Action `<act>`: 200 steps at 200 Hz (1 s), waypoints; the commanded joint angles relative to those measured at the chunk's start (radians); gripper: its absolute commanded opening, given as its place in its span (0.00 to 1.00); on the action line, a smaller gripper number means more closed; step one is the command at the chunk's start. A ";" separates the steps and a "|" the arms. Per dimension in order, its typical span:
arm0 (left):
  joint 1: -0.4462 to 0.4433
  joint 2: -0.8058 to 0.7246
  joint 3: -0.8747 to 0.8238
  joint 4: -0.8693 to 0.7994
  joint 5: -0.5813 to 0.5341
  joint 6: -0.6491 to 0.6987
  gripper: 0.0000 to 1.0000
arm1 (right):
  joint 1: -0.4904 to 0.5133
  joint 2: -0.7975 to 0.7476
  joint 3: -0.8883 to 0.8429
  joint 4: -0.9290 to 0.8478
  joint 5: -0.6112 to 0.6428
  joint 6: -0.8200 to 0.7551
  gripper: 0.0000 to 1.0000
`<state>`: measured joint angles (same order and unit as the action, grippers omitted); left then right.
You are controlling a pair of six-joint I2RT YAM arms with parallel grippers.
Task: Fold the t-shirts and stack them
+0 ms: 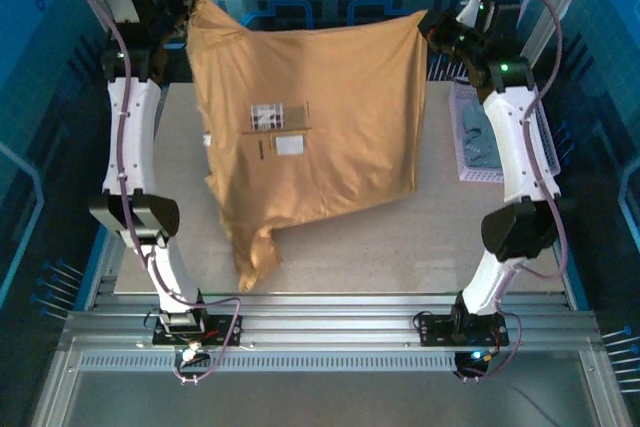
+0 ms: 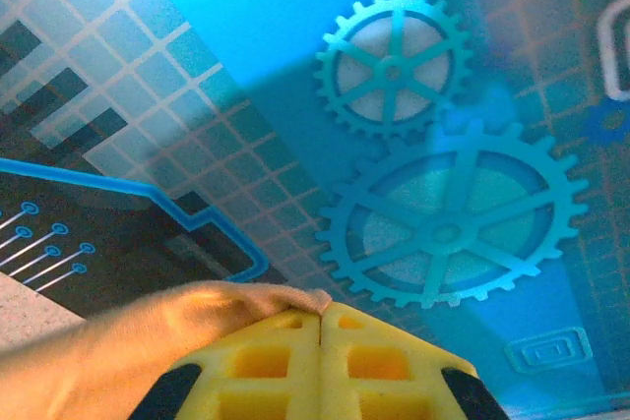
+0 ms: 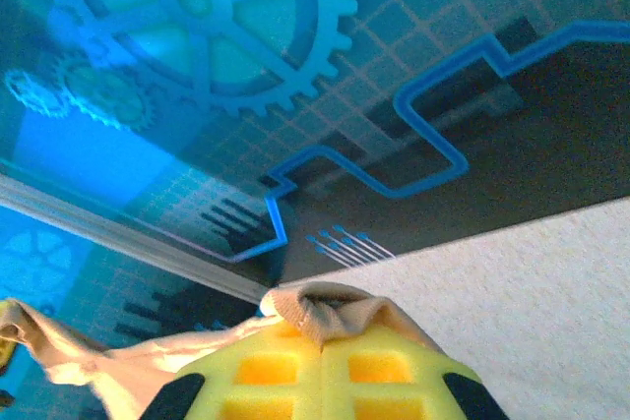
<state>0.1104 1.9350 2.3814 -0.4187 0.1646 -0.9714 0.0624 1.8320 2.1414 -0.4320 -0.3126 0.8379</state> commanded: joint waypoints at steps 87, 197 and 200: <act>-0.090 -0.565 -0.415 0.103 -0.072 -0.002 0.00 | -0.066 0.080 0.276 -0.076 -0.052 0.002 0.00; -0.460 -0.983 -1.875 0.026 -0.063 -0.427 0.00 | 0.066 0.024 -0.813 -0.109 0.057 -0.053 0.00; -0.463 -0.961 -1.881 0.033 -0.054 -0.424 0.00 | 0.069 0.034 -0.812 -0.119 0.062 -0.056 0.00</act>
<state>-0.3298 0.8726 0.5774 -0.4683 0.0166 -1.2980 0.1032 1.7985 1.3342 -0.5076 -0.2676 0.8246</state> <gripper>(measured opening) 0.053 0.056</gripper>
